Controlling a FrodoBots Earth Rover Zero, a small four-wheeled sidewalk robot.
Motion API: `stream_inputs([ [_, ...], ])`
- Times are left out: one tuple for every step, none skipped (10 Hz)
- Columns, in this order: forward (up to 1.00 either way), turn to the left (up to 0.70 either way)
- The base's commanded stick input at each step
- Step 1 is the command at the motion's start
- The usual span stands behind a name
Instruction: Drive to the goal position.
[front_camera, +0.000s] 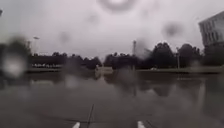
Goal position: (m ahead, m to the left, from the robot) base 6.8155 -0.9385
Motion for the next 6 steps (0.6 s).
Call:
stream_inputs([
  [0.45,0.0],
  [0.45,0.0],
  [0.45,0.0],
  [0.45,0.0],
  [0.45,0.0],
  [0.45,0.0],
])
